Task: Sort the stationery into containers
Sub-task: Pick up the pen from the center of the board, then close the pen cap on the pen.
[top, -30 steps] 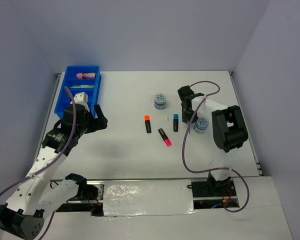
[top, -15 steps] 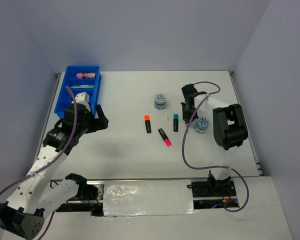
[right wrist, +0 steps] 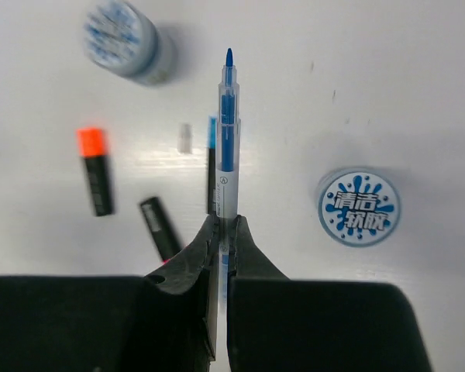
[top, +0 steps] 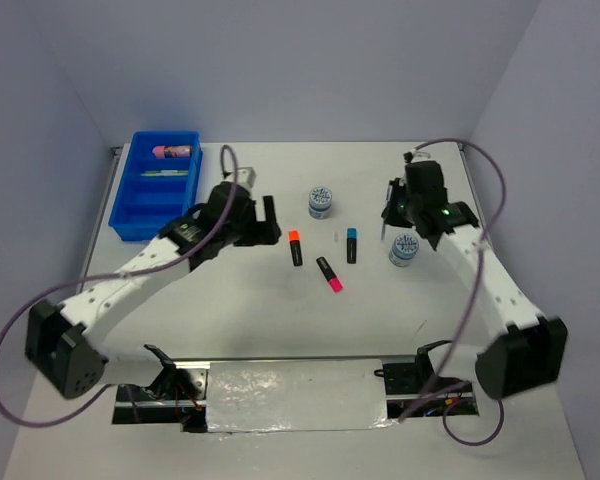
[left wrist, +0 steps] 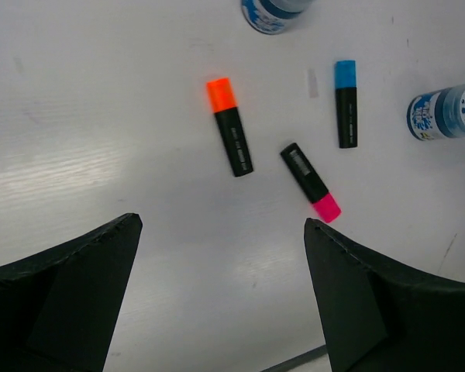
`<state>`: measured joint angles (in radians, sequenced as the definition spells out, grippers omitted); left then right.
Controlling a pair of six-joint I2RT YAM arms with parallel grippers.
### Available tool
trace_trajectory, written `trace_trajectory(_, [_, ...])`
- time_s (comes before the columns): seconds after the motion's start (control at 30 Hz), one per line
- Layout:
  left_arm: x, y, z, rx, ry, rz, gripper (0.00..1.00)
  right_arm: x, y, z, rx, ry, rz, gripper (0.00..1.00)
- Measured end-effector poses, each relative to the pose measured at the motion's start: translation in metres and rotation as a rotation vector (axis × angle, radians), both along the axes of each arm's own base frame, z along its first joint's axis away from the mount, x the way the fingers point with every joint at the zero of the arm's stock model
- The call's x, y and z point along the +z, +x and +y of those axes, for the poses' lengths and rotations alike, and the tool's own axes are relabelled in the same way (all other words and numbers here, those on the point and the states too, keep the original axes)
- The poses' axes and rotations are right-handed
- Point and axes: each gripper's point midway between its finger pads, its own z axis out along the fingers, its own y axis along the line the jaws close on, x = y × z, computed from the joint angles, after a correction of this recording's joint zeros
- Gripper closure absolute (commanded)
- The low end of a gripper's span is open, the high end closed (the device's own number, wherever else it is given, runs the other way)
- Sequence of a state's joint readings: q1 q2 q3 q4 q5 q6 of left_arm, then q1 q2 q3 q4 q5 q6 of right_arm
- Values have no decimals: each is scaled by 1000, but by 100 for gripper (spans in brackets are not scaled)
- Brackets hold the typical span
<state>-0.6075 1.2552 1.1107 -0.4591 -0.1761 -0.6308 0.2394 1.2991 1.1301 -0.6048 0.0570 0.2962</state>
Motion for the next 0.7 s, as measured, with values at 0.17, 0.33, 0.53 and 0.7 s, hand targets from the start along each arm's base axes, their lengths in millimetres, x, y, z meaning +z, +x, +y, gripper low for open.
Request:
trace_trajectory(0.17, [-25, 38, -80, -56, 38, 34, 8, 63, -32, -10, -15, 52, -204, 100])
trace_trajectory(0.33, [-50, 84, -150, -70, 97, 38, 24, 23, -61, -13, -10, 49, -111, 100])
trace_trajectory(0.53, [-93, 102, -173, -60, 181, 82, 36, 17, -79, -14, 4, 58, -95, 100])
trace_trajectory(0.7, [-109, 115, -188, -53, 207, 87, 41, 33, -84, -14, 15, 79, -158, 100])
